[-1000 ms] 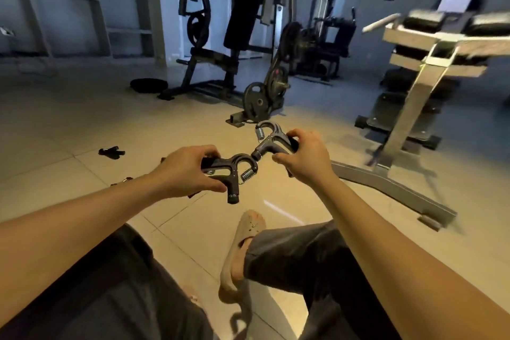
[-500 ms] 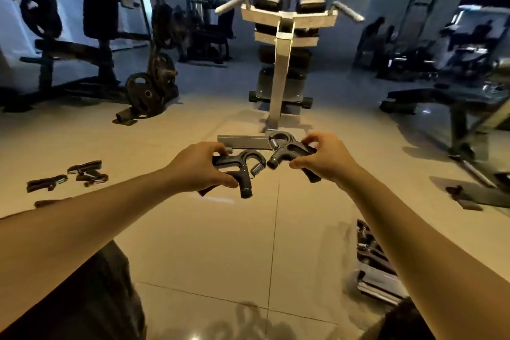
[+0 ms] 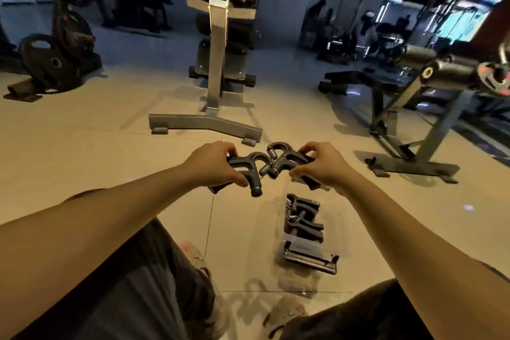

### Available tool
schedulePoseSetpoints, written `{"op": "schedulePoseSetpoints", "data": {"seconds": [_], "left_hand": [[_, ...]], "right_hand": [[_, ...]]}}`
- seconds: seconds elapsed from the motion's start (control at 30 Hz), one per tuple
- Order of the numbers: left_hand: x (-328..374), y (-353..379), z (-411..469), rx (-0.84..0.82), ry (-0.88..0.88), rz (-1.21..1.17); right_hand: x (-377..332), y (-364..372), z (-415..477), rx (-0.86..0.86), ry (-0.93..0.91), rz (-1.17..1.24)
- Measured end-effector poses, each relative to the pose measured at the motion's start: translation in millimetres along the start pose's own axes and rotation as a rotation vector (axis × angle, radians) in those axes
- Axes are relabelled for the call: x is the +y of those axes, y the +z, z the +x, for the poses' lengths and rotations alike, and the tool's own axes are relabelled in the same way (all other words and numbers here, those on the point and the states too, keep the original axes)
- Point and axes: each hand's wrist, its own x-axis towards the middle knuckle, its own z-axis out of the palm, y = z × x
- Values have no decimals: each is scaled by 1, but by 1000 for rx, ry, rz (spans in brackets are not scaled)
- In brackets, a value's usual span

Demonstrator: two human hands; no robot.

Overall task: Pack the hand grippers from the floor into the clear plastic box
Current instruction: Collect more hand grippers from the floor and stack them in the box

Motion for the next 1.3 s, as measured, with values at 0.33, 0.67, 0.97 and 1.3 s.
{"op": "schedulePoseSetpoints", "data": {"seconds": [0.33,0.67,0.97,1.3], "left_hand": [[31,65,104,-114,10,82],[21,128,177,-136,-19,37],[9,153,240,-217,-27,54],[14,192,266,-301,-96,85]], "right_hand": [[97,-21,75,-14,34,16],[169,-9,146,-58,52,95],[248,3,198,-181,111,-25],[319,75,235,-335,37,-310]]}}
